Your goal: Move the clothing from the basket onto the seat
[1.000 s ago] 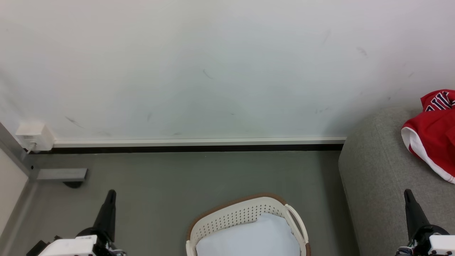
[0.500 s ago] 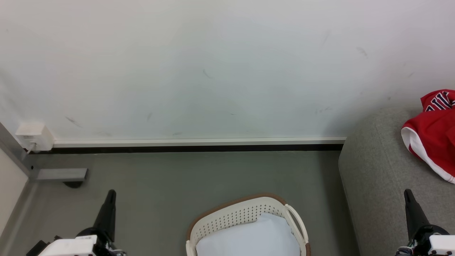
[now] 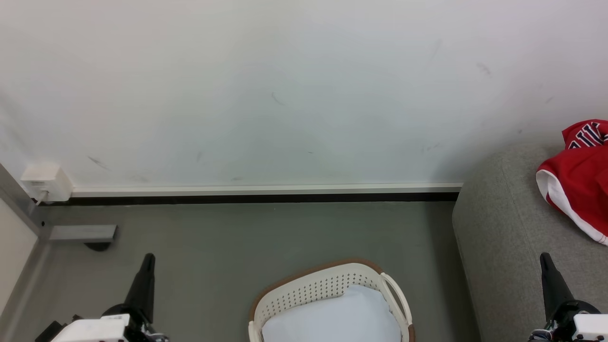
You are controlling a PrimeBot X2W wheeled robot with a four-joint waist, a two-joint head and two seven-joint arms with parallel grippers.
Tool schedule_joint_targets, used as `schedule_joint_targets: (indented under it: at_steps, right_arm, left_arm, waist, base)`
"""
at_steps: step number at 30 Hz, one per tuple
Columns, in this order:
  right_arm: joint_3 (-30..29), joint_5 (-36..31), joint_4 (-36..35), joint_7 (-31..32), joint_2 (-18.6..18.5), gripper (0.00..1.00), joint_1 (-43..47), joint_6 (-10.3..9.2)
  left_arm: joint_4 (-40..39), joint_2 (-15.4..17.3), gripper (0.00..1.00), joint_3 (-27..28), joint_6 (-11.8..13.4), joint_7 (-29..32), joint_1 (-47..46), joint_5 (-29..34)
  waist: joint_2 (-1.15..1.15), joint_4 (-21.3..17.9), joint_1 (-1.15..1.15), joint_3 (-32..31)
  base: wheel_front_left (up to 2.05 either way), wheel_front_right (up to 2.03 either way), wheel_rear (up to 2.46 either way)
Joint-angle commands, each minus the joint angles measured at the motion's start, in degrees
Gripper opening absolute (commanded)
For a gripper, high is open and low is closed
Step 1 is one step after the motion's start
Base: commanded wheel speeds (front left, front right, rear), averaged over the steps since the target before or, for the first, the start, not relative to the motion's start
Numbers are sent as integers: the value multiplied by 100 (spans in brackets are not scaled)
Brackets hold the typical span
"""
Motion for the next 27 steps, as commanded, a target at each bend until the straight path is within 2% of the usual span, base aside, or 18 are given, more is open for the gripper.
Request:
schedule_joint_targets:
  at_steps: [1,27]
  right_arm:
    - [-25,-57,-18,20,-2,0,-75,-12]
    - [-26,-57,-18,20,-2,0,-76,-12]
  left_arm:
    - [0,39,0,9,-28,23,-42,-83]
    - [0,39,0,9,-28,22,-42,-83]
  waist:
    - [0,0,0,0]
    - [0,0,0,0]
  base:
    - [0,0,0]
    - [0,0,0]
